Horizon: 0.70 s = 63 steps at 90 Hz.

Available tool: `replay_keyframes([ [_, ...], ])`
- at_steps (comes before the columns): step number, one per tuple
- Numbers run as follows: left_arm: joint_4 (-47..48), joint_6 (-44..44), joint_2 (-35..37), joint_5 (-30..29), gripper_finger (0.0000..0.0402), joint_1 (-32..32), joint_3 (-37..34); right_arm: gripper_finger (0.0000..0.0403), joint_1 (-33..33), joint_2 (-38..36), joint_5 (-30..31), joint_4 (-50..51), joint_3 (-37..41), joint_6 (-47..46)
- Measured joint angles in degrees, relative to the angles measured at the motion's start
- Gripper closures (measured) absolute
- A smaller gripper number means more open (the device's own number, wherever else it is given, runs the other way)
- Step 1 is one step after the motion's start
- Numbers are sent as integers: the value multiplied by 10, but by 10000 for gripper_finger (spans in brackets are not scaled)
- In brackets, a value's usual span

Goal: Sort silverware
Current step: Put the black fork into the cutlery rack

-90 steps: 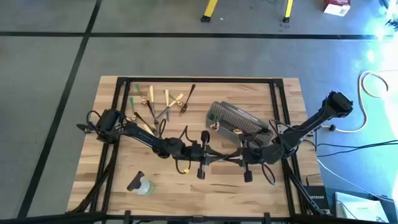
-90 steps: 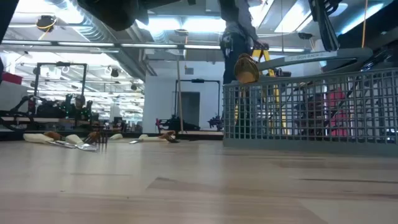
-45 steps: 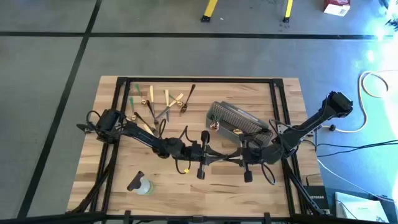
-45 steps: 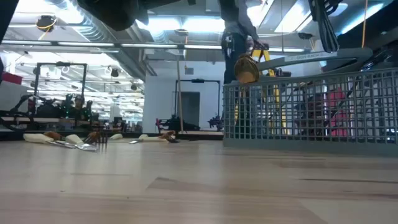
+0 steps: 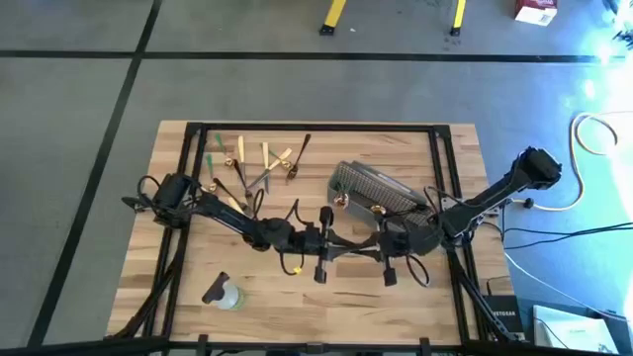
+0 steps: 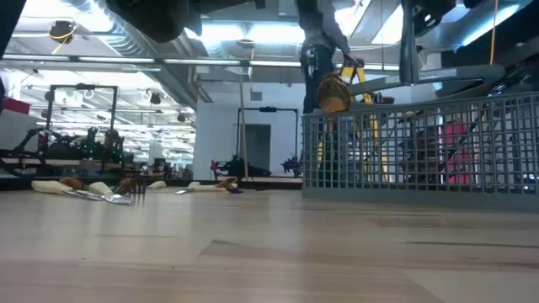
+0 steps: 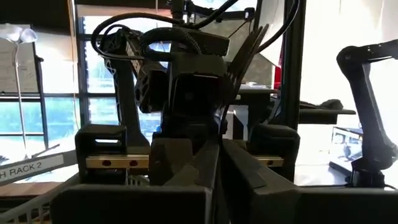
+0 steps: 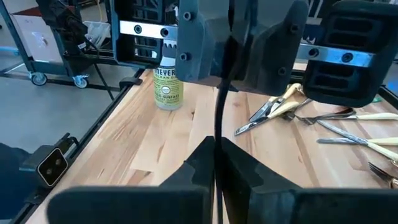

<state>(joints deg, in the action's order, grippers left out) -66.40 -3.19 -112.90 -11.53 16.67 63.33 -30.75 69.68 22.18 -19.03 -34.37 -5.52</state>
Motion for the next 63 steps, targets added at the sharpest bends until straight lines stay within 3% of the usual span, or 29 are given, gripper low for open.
replay_keyframes([
  [12,-2,-5,0,1,402,0,0,403,-8,-11,-6,2,0,-6],
  [34,0,-5,0,-7,402,1,0,403,-39,-55,42,43,1,-6],
  [63,-1,-3,0,-13,402,1,0,403,-41,-65,40,57,1,-16],
])
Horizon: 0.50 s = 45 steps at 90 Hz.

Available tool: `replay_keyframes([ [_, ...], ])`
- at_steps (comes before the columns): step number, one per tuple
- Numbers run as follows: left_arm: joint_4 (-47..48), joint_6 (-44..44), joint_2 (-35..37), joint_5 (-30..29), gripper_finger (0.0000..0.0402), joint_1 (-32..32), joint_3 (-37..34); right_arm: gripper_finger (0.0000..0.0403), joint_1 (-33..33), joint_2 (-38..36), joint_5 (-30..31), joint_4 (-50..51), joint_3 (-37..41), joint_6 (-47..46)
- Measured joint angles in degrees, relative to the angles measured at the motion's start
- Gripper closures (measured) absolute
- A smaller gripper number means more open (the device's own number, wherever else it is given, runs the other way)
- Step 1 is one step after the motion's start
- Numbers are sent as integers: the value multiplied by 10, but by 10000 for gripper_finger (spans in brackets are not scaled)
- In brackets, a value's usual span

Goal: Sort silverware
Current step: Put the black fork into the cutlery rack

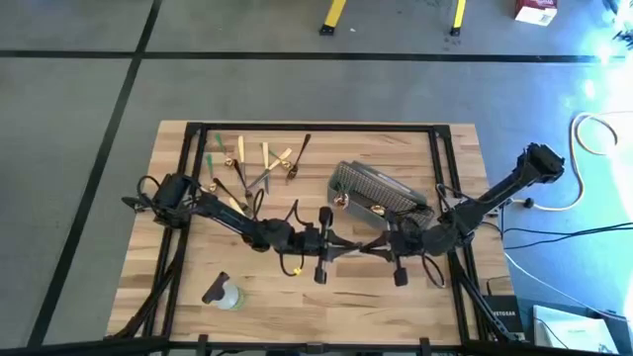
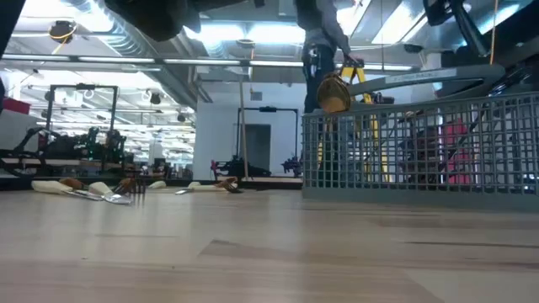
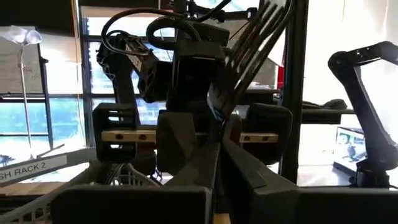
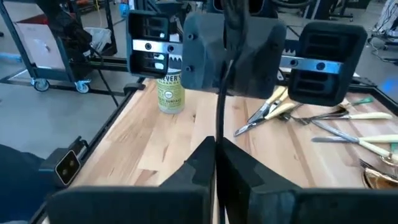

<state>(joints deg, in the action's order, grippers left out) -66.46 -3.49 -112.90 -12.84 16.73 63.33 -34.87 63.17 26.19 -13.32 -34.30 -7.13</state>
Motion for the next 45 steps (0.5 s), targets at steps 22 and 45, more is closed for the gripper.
replay_keyframes([
  [22,0,0,0,0,402,0,0,403,0,-2,-11,7,0,-4],
  [45,1,0,0,0,402,0,0,403,0,-2,4,6,0,-4],
])
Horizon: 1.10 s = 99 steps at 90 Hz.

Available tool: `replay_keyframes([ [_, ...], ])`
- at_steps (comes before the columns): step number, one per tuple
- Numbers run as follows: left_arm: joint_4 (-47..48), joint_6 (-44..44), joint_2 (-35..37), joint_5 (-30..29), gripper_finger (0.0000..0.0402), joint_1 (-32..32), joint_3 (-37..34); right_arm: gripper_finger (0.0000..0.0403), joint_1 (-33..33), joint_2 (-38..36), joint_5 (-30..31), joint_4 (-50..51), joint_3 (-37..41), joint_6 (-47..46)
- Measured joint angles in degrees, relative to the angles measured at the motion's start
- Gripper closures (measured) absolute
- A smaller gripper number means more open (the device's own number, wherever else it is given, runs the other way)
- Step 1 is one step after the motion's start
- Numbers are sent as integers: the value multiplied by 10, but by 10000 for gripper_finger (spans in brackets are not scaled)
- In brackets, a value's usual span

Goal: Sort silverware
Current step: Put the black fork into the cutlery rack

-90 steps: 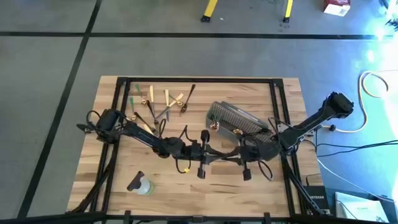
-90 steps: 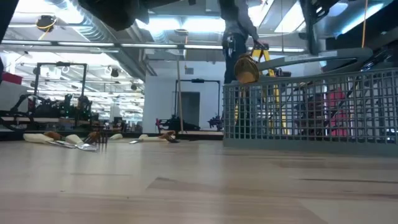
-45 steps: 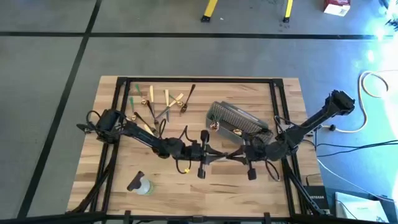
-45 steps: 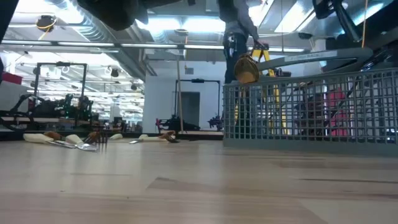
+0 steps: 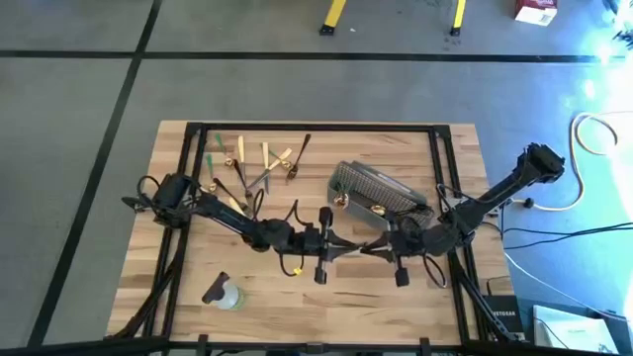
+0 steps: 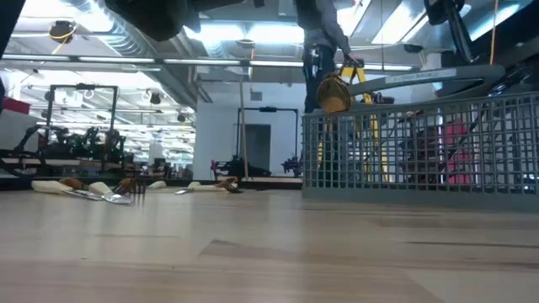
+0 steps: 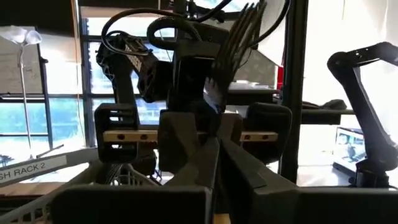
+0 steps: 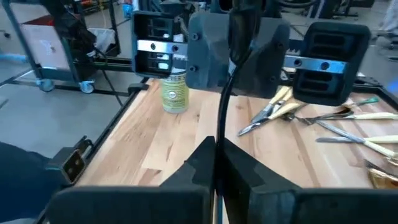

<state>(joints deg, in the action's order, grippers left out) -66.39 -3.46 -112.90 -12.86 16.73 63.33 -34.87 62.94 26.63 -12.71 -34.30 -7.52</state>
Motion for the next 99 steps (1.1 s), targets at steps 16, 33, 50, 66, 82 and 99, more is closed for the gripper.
replay_keyframes([
  [16,1,0,0,0,402,0,0,403,0,-10,29,1,0,3],
  [33,3,-5,0,-5,402,0,0,403,0,-43,81,7,0,1],
  [50,14,-4,0,-5,402,0,0,403,0,-70,184,61,0,-49],
  [66,16,-5,0,-6,402,0,0,403,0,-72,248,111,0,-90],
  [82,16,-4,0,-6,402,0,0,403,-2,-94,309,175,0,-134],
  [99,29,-4,0,-7,402,1,0,403,-46,-130,385,230,0,-167],
])
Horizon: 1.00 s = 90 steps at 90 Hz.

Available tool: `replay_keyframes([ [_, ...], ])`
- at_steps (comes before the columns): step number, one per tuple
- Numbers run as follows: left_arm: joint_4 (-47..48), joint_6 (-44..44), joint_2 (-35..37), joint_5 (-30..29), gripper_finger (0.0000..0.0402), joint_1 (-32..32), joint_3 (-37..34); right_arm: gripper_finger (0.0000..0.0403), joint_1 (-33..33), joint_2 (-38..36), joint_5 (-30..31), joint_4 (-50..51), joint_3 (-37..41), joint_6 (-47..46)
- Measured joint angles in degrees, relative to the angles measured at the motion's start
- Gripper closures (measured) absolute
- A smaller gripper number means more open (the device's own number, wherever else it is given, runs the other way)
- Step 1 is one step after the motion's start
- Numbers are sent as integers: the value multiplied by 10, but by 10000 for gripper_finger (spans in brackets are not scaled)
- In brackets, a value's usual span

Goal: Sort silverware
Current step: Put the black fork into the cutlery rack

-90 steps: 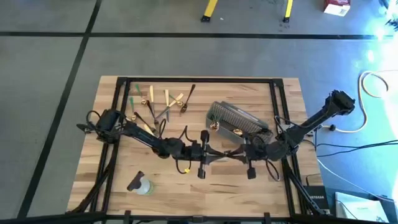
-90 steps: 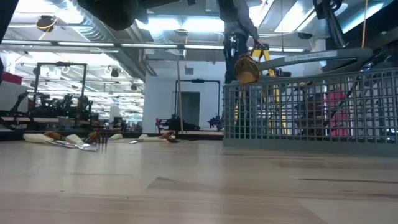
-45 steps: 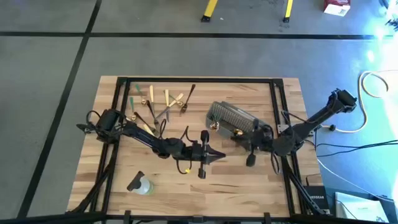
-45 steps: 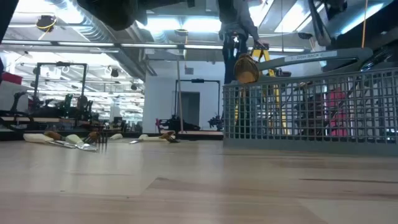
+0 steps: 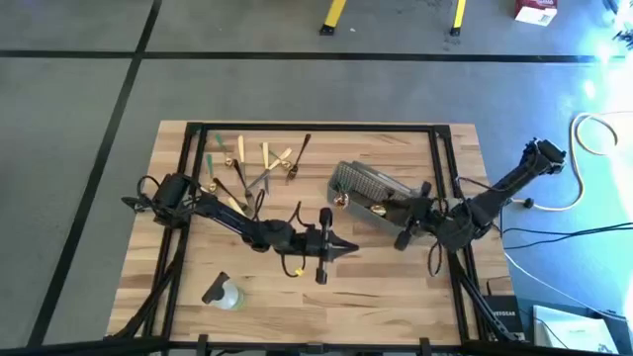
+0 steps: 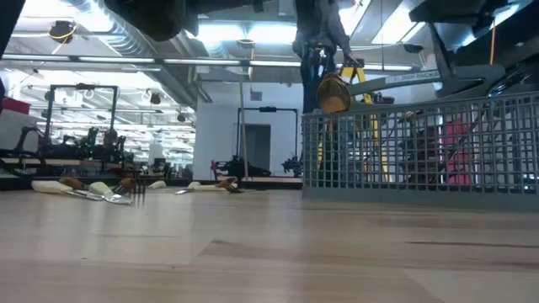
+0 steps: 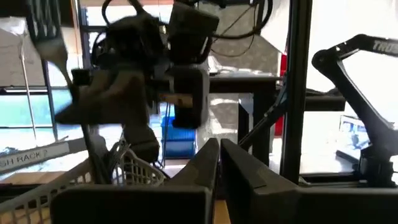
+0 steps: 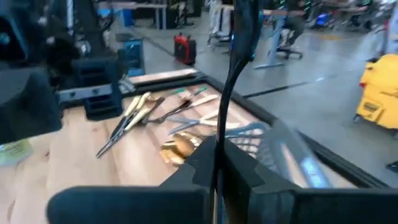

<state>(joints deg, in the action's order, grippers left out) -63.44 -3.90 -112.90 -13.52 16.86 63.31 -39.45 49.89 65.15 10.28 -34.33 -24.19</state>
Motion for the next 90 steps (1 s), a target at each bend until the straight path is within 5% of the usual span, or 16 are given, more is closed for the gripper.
replay_keyframes([
  [40,-1,0,0,-3,402,0,0,403,-63,-14,151,170,44,-260],
  [90,-1,5,0,-9,402,-8,0,403,-63,-14,183,164,83,-297],
])
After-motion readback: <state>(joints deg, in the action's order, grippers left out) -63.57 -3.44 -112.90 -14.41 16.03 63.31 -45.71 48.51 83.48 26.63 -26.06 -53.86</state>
